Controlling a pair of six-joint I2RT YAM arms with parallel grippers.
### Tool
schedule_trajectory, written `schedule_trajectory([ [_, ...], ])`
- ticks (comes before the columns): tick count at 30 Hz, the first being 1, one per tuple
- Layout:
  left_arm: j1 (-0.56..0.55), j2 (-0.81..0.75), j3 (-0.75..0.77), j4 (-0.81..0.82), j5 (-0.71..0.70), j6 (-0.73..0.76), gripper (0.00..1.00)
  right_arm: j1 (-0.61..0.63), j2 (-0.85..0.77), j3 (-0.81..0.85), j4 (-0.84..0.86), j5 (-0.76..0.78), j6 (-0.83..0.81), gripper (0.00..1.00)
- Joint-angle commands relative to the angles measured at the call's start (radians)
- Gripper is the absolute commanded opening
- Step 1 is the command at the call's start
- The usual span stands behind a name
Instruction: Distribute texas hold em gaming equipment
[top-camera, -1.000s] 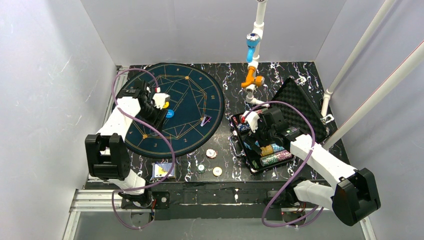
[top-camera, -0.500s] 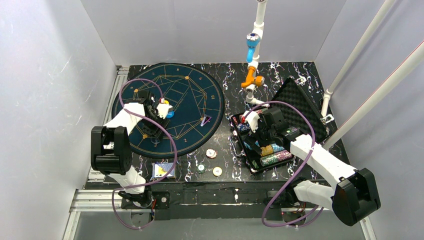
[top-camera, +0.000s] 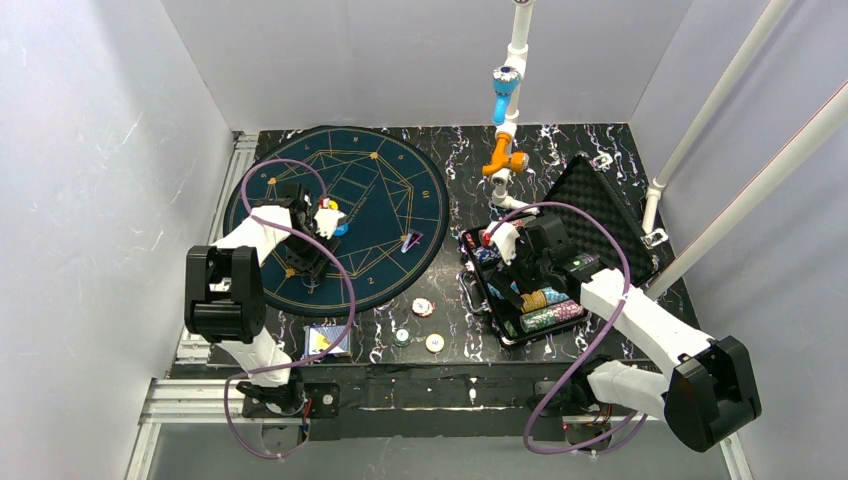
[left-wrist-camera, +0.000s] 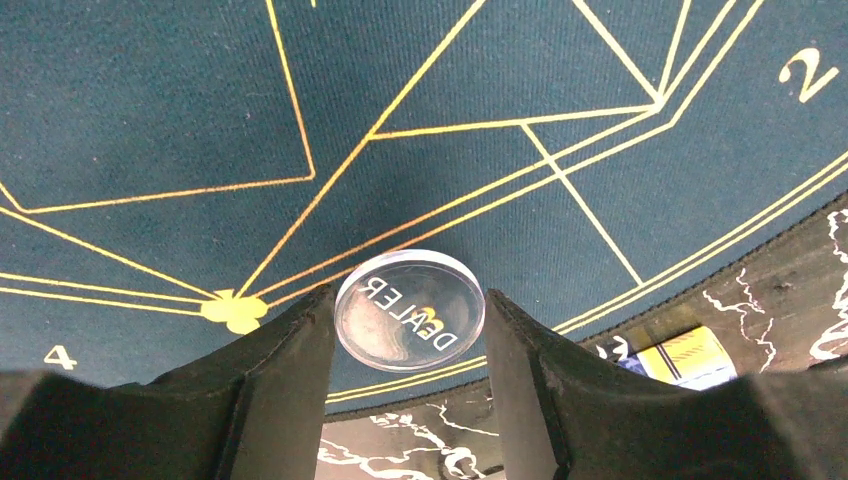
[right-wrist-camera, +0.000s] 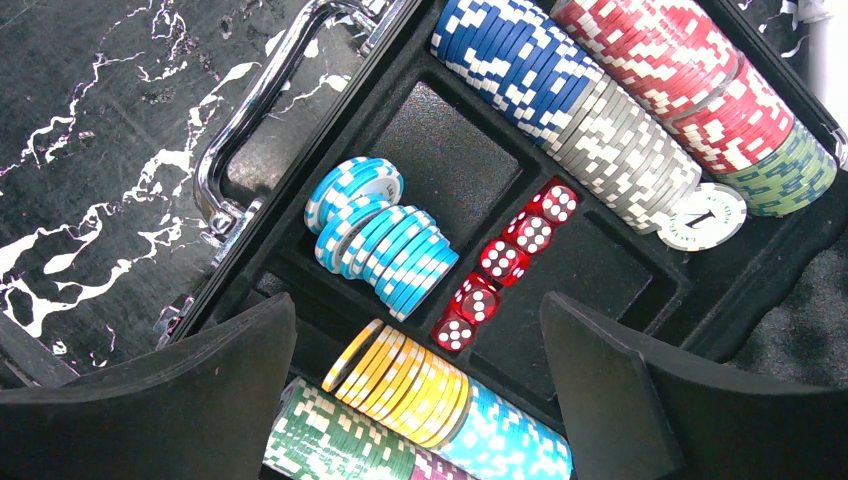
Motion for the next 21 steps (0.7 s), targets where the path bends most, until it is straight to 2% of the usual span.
schedule_trajectory([
  [1, -0.003, 0.018, -0.013, 0.001, -0.002, 0.012, 0.39, 0.007, -0.003, 0.021, 0.005, -0.002, -0.013, 1.00],
  [9, -0.007, 0.041, -0.021, 0.009, -0.005, 0.009, 0.45, 0.007, 0.001, 0.021, 0.005, -0.001, -0.013, 1.00],
  [21, -0.008, 0.063, -0.021, 0.034, -0.014, -0.002, 0.46, 0.008, 0.000, 0.019, 0.006, -0.001, -0.013, 1.00],
])
